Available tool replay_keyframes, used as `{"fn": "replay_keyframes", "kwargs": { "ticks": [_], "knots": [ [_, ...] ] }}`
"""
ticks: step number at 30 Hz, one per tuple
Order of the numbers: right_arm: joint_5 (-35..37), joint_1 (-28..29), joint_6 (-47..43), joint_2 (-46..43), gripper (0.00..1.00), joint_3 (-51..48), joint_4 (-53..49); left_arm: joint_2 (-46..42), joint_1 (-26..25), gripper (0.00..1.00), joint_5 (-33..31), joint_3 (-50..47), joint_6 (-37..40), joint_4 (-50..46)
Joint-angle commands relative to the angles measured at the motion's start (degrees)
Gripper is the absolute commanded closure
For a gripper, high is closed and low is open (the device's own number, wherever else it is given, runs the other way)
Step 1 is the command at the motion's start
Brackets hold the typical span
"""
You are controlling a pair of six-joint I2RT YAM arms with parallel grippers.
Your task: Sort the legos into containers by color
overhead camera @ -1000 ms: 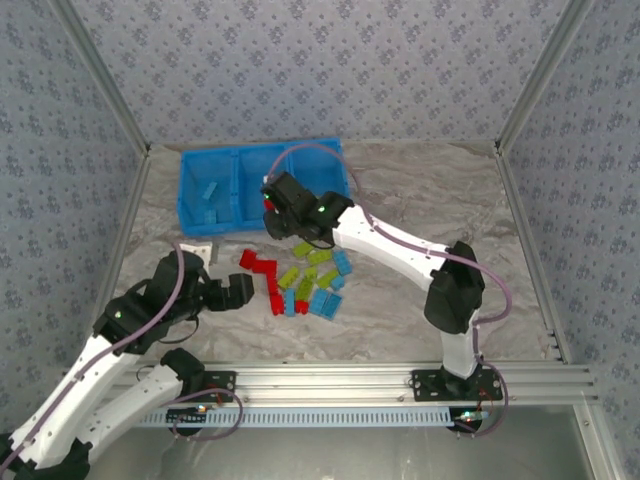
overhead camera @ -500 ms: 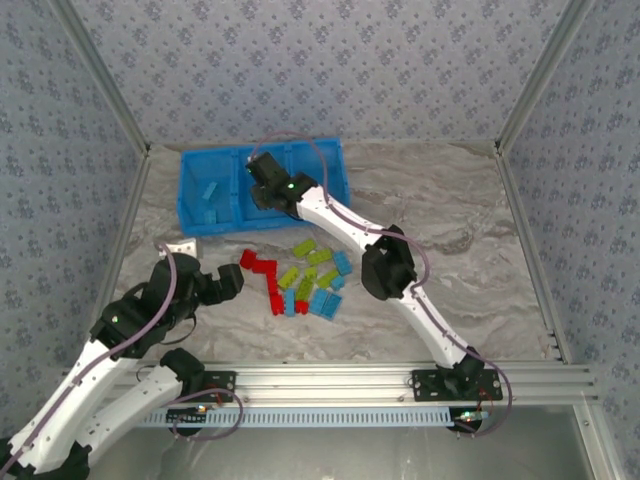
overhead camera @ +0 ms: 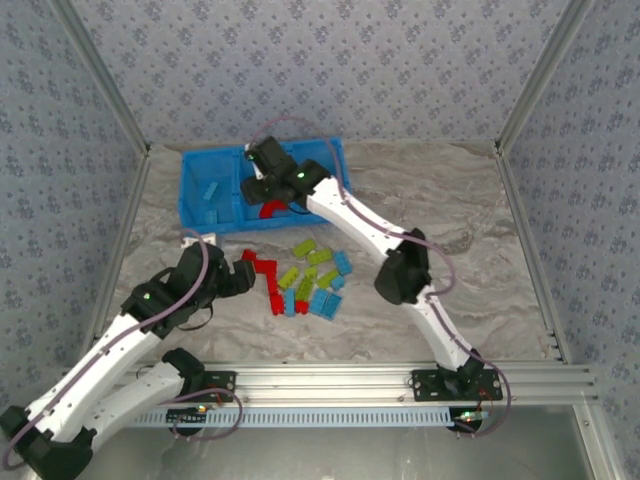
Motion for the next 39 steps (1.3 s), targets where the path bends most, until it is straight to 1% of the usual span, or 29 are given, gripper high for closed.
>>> {"fn": "replay_keyframes", "kwargs": {
  "ticks": [1, 3, 4, 5, 7, 9, 11, 13, 15, 16, 17, 21, 25, 27, 31, 35, 39],
  "knots": [
    [-2.3, 0.5, 3.0, -16.4, 0.43, -12.0, -1.1, 3.0, -0.1, 0.15, 8.0, 3.0, 0.4, 5.0],
    [-2.1, 0.6, 3.7, -25.1, 0.4, -21.1, -1.1, 6.0, -0.3, 0.18, 12.7, 3.6, 2.6, 7.8],
    [-2.2, 0.5, 4.1, -30.3, 0.39, -27.2, -1.3, 8.0, -0.5, 0.21, 14.4, 4.1, 4.1, 8.5],
    [-2.1, 0.7, 4.4, -35.9, 0.36, -33.0, -1.7, 10.2, -0.7, 0.23, 15.7, 4.7, 6.0, 9.0],
    [-2.6, 0.6, 5.2, -45.9, 0.3, -43.5, -2.6, 14.8, -0.9, 0.24, 17.5, 6.6, 10.5, 9.1],
    [-2.9, 0.6, 6.1, -55.7, 0.24, -53.0, -3.9, 20.0, -1.3, 0.25, 17.0, 9.2, 15.1, 8.2],
    [-2.5, 0.4, 7.5, -64.1, 0.21, -60.1, -5.8, 25.4, -1.8, 0.3, 16.0, 12.0, 18.4, 7.4],
    [-2.8, -0.1, 8.9, -70.1, 0.21, -65.7, -7.7, 30.8, -2.4, 0.34, 15.2, 14.8, 20.8, 6.9],
    [-4.2, -0.4, 9.7, -74.7, 0.21, -70.0, -8.3, 36.3, -3.5, 0.42, 14.0, 17.5, 22.9, 6.8],
    [-5.0, -0.5, 9.9, -76.0, 0.21, -72.1, -8.2, 38.7, -4.0, 0.46, 13.5, 18.5, 23.6, 6.7],
    [-6.0, -0.4, 10.0, -77.1, 0.21, -73.5, -8.3, 41.1, -4.6, 0.47, 13.2, 19.8, 24.5, 6.7],
    [-6.6, -0.4, 11.5, -78.9, 0.21, -76.6, -8.2, 48.6, -5.4, 0.48, 11.4, 23.1, 26.8, 6.2],
    [-7.1, -0.5, 11.2, -79.3, 0.2, -78.4, -6.8, 52.4, -5.8, 0.48, 9.7, 23.5, 26.5, 7.0],
    [-7.1, -0.6, 10.4, -78.3, 0.2, -78.4, -6.7, 53.8, -5.7, 0.5, 8.9, 22.9, 25.8, 8.4],
    [-7.1, -1.0, 9.5, -75.5, 0.19, -77.6, -7.2, 57.8, -5.7, 0.53, 10.7, 23.6, 25.8, 9.7],
    [-8.5, -1.1, 9.7, -73.4, 0.18, -77.7, -6.2, 61.0, -5.8, 0.62, 10.5, 24.4, 25.6, 10.0],
    [-8.8, -1.2, 10.1, -72.3, 0.18, -78.0, -5.9, 61.5, -5.8, 0.72, 9.9, 23.1, 24.7, 11.9]
  ]
}}
